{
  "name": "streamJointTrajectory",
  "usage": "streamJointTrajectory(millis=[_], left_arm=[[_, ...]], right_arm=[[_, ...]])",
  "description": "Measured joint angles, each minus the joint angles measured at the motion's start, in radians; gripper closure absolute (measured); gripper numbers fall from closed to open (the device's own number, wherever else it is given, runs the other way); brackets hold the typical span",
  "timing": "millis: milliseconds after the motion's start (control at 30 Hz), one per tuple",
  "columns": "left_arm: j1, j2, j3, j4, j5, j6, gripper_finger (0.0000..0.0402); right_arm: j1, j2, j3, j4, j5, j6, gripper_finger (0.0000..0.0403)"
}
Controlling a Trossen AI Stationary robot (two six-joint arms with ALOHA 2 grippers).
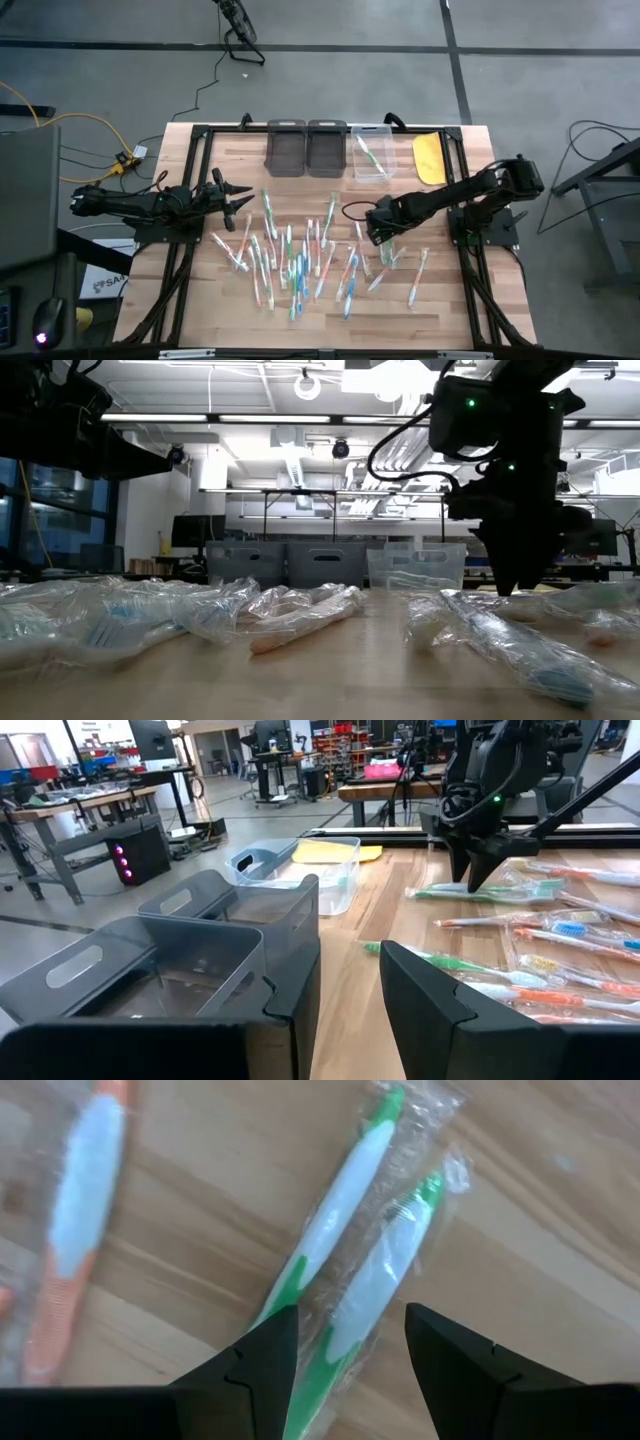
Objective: Pick & Place Toothbrushes
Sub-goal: Put the green toothbrush into the transparent bin
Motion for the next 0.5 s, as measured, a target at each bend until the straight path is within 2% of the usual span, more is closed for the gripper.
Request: streamJointTrajectory(millis=[500], left_arm=[[0.000, 0.000, 0.000, 0.000, 0.000, -0.001, 0.0300]], right_arm=[[0.000, 0.000, 0.000, -0.053, -0.004, 0.022, 0.0224]])
